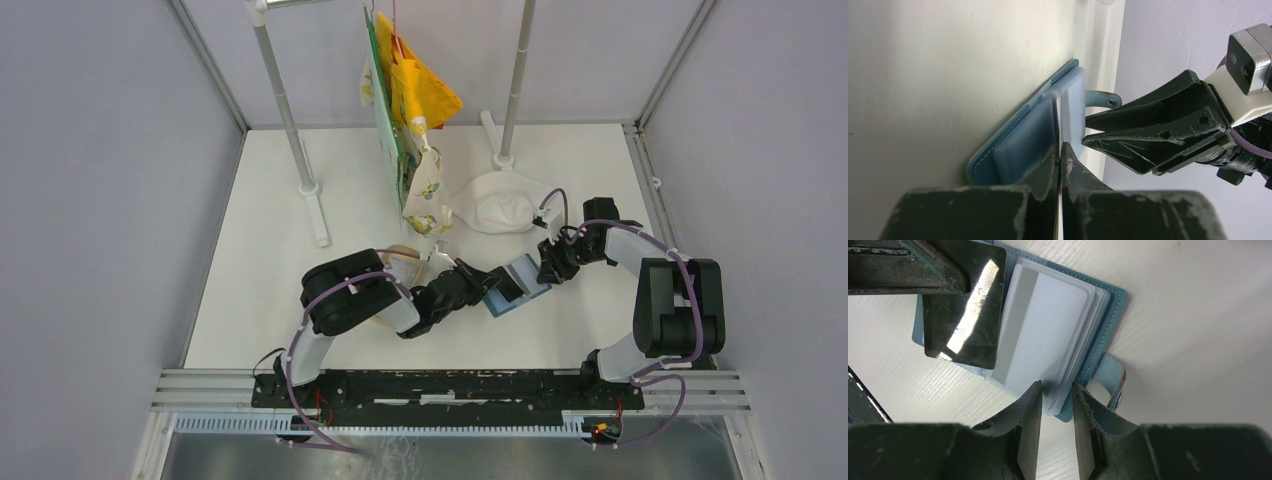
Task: Put the credit cards into the card holder
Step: Insert the credit card into the card holder.
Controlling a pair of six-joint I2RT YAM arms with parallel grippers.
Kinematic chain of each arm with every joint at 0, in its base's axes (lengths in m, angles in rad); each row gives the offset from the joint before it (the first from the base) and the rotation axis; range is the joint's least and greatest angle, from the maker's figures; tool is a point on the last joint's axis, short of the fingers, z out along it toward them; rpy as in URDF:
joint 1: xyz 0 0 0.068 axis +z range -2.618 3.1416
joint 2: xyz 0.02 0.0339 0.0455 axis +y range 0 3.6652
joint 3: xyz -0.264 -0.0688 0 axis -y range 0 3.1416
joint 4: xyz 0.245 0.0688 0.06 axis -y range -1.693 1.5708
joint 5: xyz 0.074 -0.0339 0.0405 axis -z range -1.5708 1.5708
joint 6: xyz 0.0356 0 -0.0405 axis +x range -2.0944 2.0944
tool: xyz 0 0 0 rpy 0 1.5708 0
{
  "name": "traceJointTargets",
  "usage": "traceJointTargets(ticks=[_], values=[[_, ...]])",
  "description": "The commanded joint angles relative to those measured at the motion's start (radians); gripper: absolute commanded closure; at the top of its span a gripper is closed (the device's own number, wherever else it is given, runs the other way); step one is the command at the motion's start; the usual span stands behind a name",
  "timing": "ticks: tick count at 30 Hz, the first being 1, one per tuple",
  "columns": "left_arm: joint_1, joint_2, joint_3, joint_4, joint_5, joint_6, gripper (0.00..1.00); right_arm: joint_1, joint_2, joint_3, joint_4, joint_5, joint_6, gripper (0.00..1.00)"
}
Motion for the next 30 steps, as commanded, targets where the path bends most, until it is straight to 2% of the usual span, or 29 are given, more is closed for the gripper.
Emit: traceJointTargets(ticks=[1,12,19,30], values=[[-0.004,0.022,0.037,0.029,-0.035,-0.031,0.98,-0.003,0.007,0.002,0.005,-0.026,-0.018,0.66],[-0.009,0.034,0.051,-0.001,-0.028,-0.039,0.98,-0.002,0.014,0.003,0.003,-0.029,-0.021,0.66],[-0.026,0.067,0.067,0.003,0.004,-0.106,0.98,-0.002,0.012,0.004,0.004,-0.031,-0.021,0.66],[-0.030,0.026,0.081,-0.164,-0.004,-0.159,0.98,-0.002,0.013,0.006,0.002,-0.033,-0.024,0.66]])
